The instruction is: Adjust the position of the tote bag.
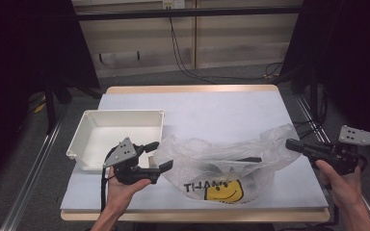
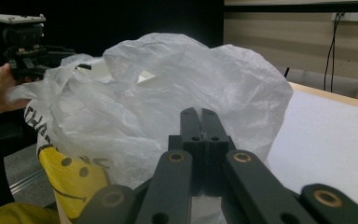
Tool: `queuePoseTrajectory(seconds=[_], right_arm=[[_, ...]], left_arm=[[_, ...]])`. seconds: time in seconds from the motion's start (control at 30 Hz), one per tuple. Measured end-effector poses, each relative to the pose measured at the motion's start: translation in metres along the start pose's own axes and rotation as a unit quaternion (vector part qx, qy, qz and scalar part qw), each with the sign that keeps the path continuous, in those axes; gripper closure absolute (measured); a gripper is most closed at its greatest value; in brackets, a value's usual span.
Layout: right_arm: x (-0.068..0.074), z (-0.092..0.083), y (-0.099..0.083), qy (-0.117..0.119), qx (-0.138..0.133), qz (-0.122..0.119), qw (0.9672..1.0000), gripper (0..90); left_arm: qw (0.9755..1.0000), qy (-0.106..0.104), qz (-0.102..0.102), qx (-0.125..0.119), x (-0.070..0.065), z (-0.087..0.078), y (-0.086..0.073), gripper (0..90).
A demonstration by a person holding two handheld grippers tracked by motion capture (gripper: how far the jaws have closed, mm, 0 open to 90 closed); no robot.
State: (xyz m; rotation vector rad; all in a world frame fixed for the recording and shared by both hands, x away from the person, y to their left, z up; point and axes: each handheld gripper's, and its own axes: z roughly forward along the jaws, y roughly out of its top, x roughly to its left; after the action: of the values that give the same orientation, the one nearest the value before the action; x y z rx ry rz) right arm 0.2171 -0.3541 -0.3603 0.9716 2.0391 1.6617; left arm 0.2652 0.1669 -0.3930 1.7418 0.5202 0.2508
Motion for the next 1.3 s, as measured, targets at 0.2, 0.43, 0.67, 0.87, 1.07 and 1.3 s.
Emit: queuePoseTrajectory(seconds=[0.2,0.43,0.67,0.87,1.07,1.3], right_arm=[[-0.002,-0.002,0.003,-0.008,0.003,0.0,1.0,90.0],[-0.017,-0.004,0.015,-0.023,-0.008,0.006,0.9997,90.0],[-0.035,-0.013,0.026,-0.053,-0.014,0.004,0.9985,90.0],[-0.048,-0.013,0.039,-0.06,-0.018,-0.002,0.998,90.0],[-0.057,-0.008,0.024,-0.069,-0.001,0.009,0.9976,90.0],[-0.049,-0.004,-0.003,-0.064,0.029,0.011,0.9975,90.0]], left_arm=[[0.9991,-0.034,0.023,0.007,-0.003,0.01,0.014,52.0],[0.9972,-0.052,0.053,-0.011,0.001,0.011,0.043,87.1],[0.9945,-0.038,0.094,-0.027,0.008,0.007,0.081,89.2],[0.9904,-0.016,0.134,-0.031,0.012,0.013,0.109,89.5],[0.9802,-0.059,0.18,0.059,0.004,0.02,0.084,89.6],[0.9649,-0.09,0.196,0.15,-0.014,0.023,0.038,89.7]])
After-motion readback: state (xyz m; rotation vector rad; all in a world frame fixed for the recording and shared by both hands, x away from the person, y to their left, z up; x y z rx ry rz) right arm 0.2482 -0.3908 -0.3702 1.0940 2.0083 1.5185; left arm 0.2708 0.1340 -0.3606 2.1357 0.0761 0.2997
